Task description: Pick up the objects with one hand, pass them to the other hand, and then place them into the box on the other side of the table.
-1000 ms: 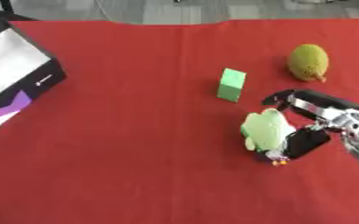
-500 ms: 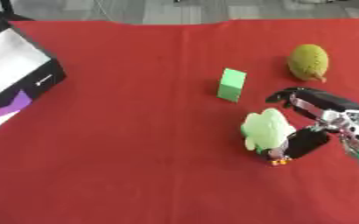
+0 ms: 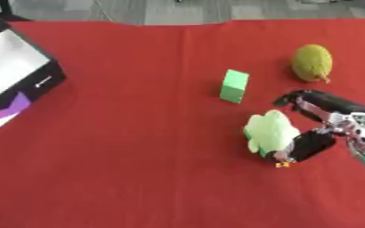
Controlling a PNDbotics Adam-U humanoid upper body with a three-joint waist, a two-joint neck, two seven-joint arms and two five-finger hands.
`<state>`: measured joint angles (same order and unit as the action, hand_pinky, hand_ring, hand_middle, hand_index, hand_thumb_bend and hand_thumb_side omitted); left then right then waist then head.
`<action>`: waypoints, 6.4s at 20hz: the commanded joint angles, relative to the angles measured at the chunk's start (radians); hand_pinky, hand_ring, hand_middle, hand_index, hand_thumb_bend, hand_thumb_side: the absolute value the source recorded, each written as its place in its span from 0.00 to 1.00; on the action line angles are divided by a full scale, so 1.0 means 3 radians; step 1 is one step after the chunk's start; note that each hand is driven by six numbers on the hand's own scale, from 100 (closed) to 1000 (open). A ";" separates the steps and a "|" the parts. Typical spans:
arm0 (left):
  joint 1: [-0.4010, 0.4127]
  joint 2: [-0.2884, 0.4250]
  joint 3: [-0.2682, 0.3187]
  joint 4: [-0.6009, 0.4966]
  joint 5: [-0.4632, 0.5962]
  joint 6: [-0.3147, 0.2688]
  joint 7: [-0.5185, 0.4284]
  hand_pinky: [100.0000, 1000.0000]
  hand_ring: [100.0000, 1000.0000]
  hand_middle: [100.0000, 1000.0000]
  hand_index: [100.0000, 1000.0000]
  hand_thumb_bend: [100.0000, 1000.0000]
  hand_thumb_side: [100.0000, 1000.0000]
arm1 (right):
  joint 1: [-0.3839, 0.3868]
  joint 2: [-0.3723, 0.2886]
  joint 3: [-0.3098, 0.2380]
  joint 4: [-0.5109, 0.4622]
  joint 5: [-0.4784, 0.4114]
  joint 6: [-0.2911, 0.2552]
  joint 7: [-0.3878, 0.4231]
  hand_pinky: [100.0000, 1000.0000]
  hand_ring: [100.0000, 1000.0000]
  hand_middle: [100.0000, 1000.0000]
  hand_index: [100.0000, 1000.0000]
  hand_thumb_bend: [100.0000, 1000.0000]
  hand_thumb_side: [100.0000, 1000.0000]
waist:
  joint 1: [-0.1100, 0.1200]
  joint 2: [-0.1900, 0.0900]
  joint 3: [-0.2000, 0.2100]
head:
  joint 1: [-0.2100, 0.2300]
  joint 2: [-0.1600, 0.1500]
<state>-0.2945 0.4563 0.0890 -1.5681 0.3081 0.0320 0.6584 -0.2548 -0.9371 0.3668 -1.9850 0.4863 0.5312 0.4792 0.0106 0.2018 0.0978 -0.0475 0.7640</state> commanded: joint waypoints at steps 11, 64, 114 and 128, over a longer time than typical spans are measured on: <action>-0.0026 0.0071 0.0015 -0.0086 -0.0013 -0.0002 -0.0021 0.70 0.75 0.79 0.84 0.91 0.58 | -0.0100 0.0062 0.0131 0.0241 0.0515 0.0053 0.0145 0.86 0.78 0.78 0.85 0.63 0.24 | -0.0004 -0.0086 0.0039 | -0.0036 0.0020; -0.0693 0.0614 -0.0745 -0.1285 -0.1595 0.1107 -0.1704 0.71 0.75 0.76 0.82 0.89 0.38 | -0.0842 0.1431 0.0380 -0.0019 -0.1400 -0.0597 -0.1627 0.76 0.57 0.56 0.67 0.13 0.00 | 0.0076 -0.0189 0.0126 | -0.0043 0.0020; -0.1739 0.0339 -0.1825 -0.1074 -0.3026 0.1081 -0.4496 0.80 0.81 0.82 0.84 0.61 0.16 | -0.1335 0.2054 0.0874 0.0508 -0.1586 -0.0004 -0.1099 0.77 0.57 0.58 0.67 0.11 0.00 | 0.0133 -0.0244 0.0200 | -0.0031 0.0020; -0.1765 0.0297 -0.1850 -0.1009 -0.2947 0.1022 -0.4886 0.80 0.81 0.84 0.84 0.60 0.15 | -0.1411 0.2118 0.0955 0.0442 -0.1664 0.0214 -0.1808 0.77 0.58 0.58 0.68 0.08 0.00 | 0.0137 -0.0254 0.0200 | -0.0059 0.0020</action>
<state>-0.8092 0.5360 -0.4716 -1.8694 -0.5829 0.3347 -0.7887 -0.6529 -0.3106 0.6564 -1.8236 -0.0069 0.5993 -0.0540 0.0418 0.1593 0.1568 -0.0643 0.7643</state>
